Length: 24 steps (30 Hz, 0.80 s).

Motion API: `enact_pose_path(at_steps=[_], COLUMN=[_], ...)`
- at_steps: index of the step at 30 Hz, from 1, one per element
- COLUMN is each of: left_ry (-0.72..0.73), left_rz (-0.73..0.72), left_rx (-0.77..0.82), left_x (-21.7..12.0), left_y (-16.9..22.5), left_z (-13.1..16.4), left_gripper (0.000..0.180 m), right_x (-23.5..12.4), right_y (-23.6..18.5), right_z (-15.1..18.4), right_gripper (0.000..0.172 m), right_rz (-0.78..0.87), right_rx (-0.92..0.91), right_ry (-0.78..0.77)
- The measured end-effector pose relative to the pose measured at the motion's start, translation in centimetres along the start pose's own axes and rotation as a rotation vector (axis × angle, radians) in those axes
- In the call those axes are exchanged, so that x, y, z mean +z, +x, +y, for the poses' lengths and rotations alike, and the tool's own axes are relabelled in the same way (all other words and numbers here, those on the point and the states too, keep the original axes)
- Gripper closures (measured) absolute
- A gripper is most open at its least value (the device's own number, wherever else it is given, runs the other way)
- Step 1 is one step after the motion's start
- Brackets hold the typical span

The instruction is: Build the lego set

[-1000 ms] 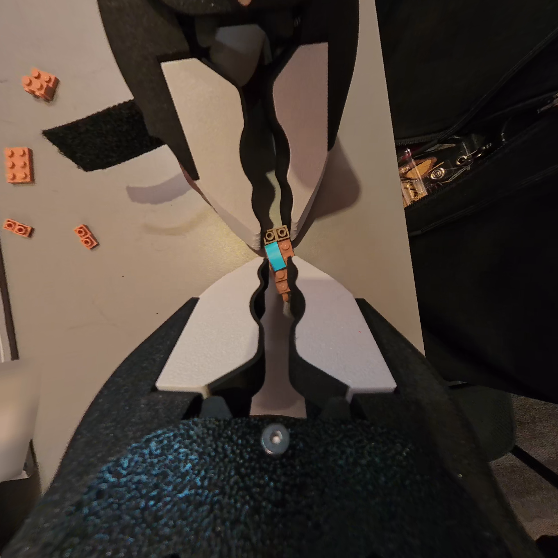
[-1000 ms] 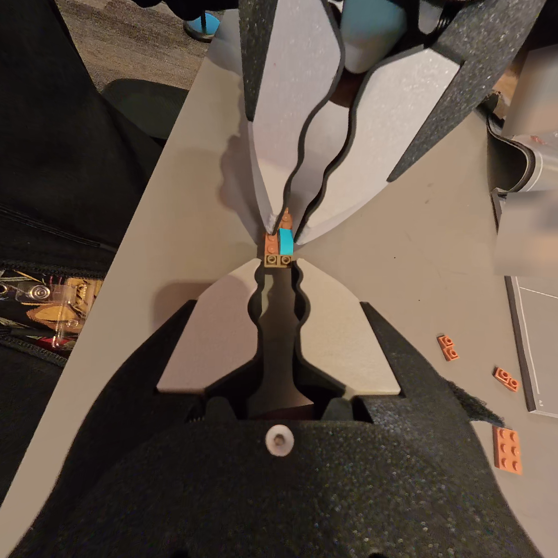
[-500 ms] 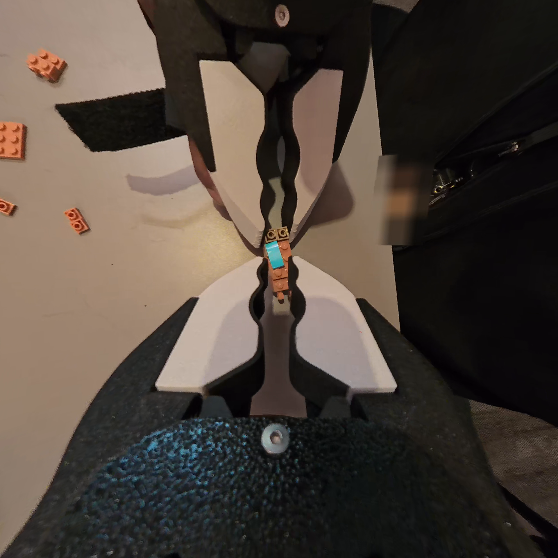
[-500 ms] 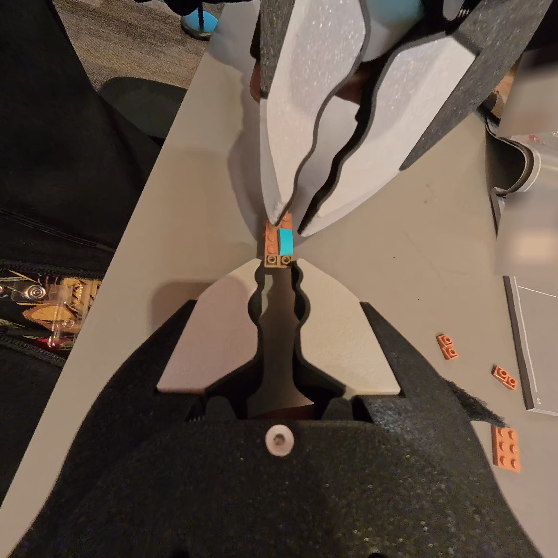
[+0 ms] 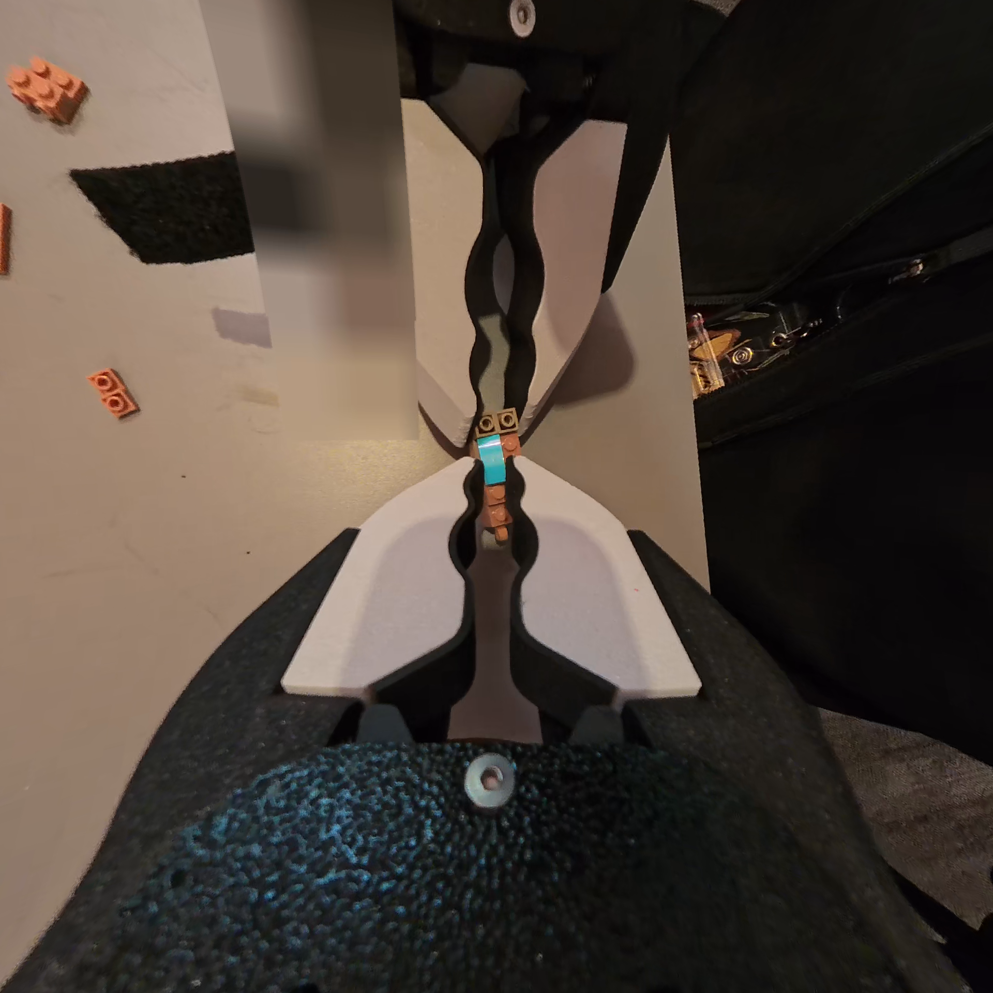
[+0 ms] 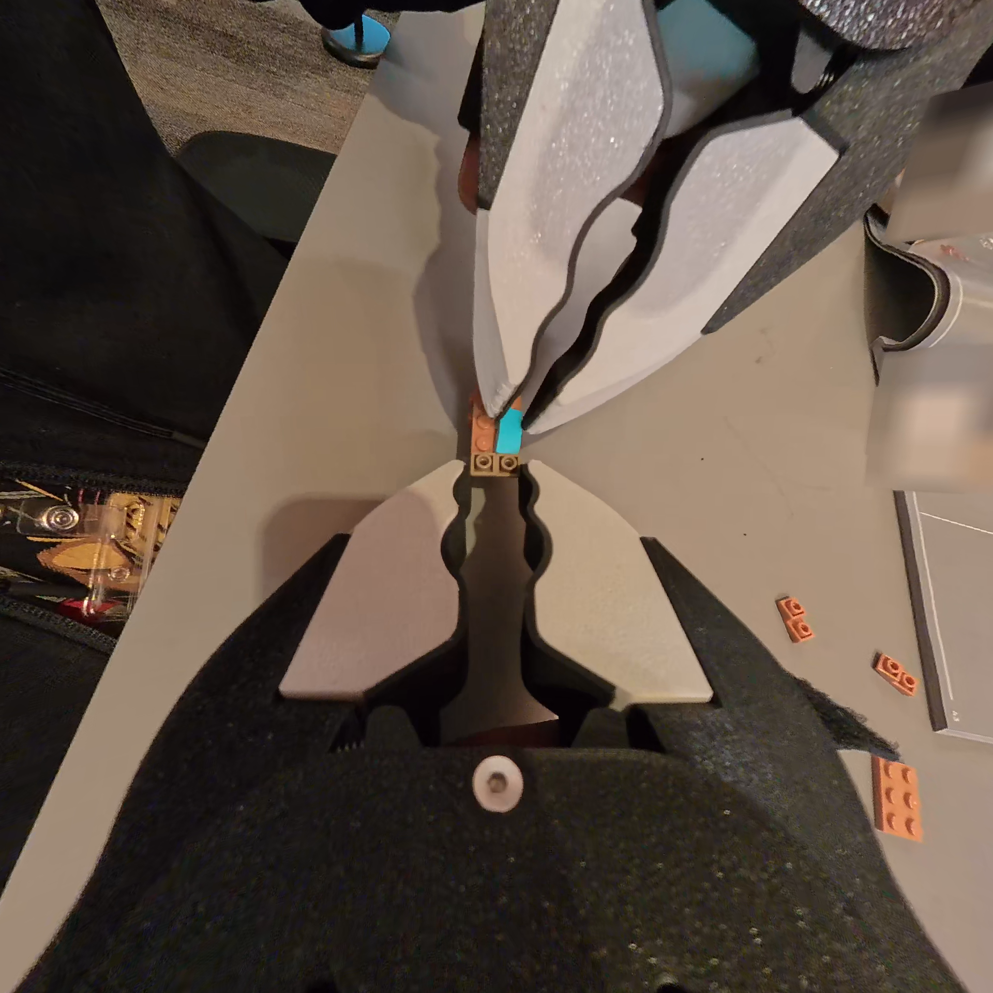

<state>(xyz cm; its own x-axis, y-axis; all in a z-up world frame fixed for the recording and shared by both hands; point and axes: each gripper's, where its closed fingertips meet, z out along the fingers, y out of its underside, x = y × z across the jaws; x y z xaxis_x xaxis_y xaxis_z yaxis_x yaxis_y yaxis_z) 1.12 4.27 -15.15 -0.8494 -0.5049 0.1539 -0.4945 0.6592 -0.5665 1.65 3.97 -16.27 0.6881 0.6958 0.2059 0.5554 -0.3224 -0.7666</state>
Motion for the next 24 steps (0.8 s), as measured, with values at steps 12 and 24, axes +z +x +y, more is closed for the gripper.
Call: enact_pose_path(at_steps=[12, 24], left_ry=[-0.030, -0.057], left_rz=[-0.077, -0.078], left_rx=[0.012, 0.041], left_x=[-0.04, 0.19], left_y=[-0.26, -0.16], left_z=[0.03, 0.17], left_gripper=[0.173, 0.173], right_x=[0.01, 0.06], right_y=[0.06, -0.07], right_z=[0.00, 0.09], right_gripper=[0.155, 0.155], right_rz=[0.001, -0.001], right_rx=[0.006, -0.006], right_ry=[0.001, -0.007])
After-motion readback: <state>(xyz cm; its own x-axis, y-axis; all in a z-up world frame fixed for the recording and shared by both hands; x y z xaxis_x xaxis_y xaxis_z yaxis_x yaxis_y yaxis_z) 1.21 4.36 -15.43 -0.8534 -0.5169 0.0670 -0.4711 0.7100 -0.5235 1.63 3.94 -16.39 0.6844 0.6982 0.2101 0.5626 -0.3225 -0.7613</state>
